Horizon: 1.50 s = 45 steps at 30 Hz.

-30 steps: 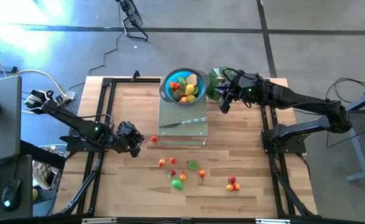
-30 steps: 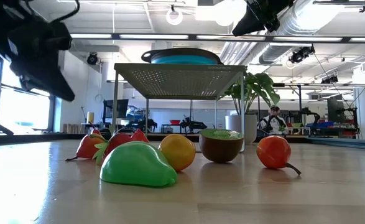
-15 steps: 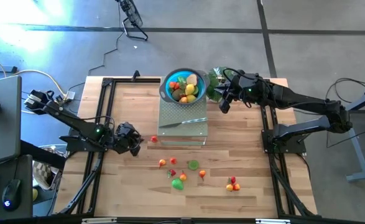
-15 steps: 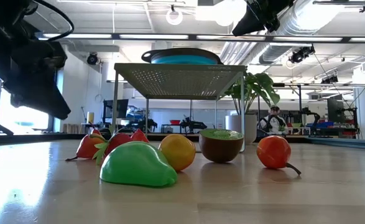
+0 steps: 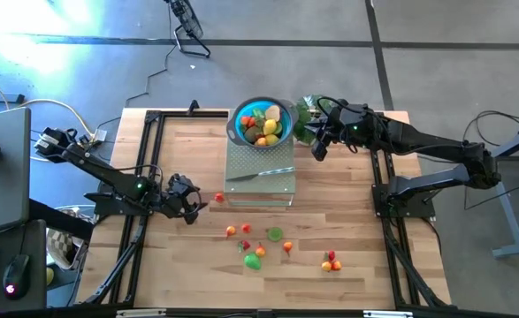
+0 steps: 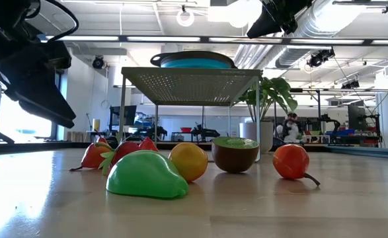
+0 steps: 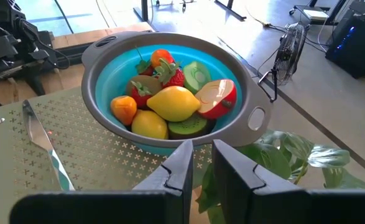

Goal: Pick & Place Fruit
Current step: Put the orange peach in the blue bowl on the shelf

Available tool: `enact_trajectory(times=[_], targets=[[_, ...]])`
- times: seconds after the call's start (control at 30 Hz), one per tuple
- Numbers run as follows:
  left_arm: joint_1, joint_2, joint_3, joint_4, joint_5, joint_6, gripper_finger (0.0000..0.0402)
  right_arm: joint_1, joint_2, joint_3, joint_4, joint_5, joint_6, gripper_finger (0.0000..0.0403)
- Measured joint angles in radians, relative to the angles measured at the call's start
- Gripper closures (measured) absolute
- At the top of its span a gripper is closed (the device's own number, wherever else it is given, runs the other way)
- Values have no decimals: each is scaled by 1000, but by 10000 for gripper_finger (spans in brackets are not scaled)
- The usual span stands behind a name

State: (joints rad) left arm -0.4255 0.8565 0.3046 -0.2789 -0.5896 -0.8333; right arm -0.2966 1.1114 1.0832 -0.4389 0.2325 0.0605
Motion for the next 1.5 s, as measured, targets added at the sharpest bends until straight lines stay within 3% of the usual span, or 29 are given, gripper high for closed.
enact_trajectory(times=[0.3, 0.9, 1.27, 1.5], targets=[[0, 101, 0, 75, 3, -7, 61, 0, 0, 0, 0, 0, 0, 350], [0, 526, 0, 474, -23, 67, 61, 0, 0, 0, 0, 0, 0, 350], [0, 596, 2, 520, -101, 62, 61, 0, 0, 0, 0, 0, 0, 350], [67, 599, 3, 544, -55, 98, 61, 0, 0, 0, 1, 0, 0, 350]])
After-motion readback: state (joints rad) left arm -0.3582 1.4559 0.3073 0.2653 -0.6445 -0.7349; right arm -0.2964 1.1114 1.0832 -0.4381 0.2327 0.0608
